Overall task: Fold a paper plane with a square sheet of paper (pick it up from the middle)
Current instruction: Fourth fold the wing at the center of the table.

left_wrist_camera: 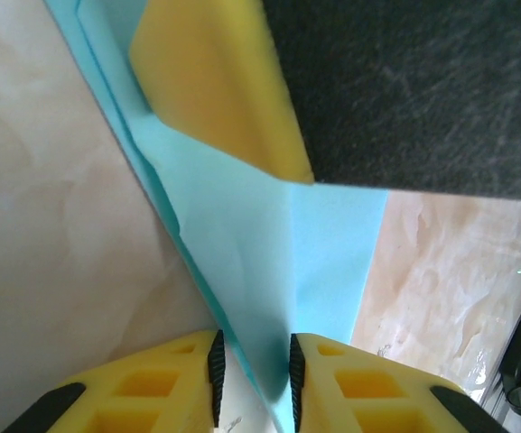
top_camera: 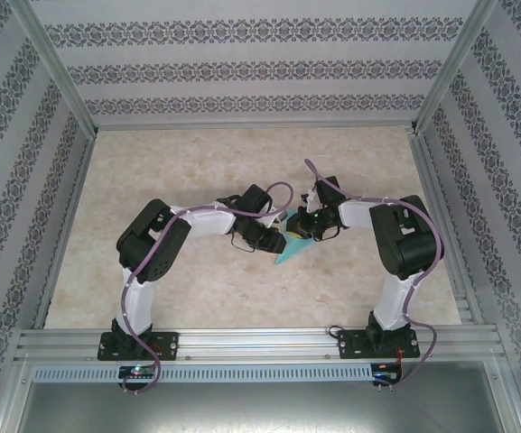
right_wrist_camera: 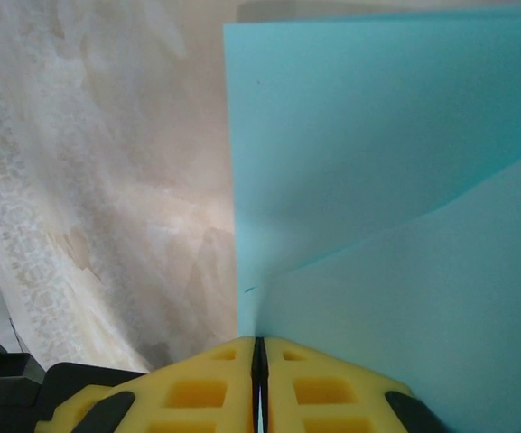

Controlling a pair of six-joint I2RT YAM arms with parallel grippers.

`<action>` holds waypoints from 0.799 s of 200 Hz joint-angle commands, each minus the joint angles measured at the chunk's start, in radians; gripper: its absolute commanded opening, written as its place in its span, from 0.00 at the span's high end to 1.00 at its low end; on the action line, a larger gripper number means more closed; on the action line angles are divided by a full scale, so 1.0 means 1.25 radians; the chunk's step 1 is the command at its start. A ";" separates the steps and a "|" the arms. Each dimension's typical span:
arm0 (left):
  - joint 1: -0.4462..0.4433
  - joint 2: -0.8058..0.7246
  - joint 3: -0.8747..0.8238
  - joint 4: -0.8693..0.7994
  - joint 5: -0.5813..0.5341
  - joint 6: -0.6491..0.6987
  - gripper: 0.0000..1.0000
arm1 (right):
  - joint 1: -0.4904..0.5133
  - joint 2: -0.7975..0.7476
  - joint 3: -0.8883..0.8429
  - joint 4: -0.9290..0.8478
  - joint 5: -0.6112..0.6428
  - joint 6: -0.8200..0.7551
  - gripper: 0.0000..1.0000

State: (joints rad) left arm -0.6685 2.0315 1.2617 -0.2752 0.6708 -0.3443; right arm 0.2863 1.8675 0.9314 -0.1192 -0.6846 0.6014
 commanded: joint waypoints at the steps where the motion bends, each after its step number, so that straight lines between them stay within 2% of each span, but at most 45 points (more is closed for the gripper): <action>1: -0.003 -0.045 0.018 -0.067 -0.041 0.013 0.68 | 0.012 0.014 -0.005 -0.036 0.020 -0.026 0.89; 55: 0.005 -0.056 0.046 -0.046 -0.048 -0.024 0.66 | 0.012 0.007 -0.017 -0.031 0.015 -0.027 0.89; 125: 0.001 -0.006 0.033 0.057 0.013 -0.085 0.74 | 0.014 -0.014 -0.027 -0.014 -0.007 -0.018 0.89; 160: -0.001 0.009 0.017 0.067 0.009 -0.081 0.77 | 0.014 -0.021 -0.032 -0.011 -0.011 -0.016 0.89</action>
State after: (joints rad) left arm -0.6674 2.0148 1.2964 -0.2340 0.6662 -0.4316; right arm 0.2928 1.8614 0.9188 -0.1112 -0.6945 0.5949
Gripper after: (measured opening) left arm 0.231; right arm 0.108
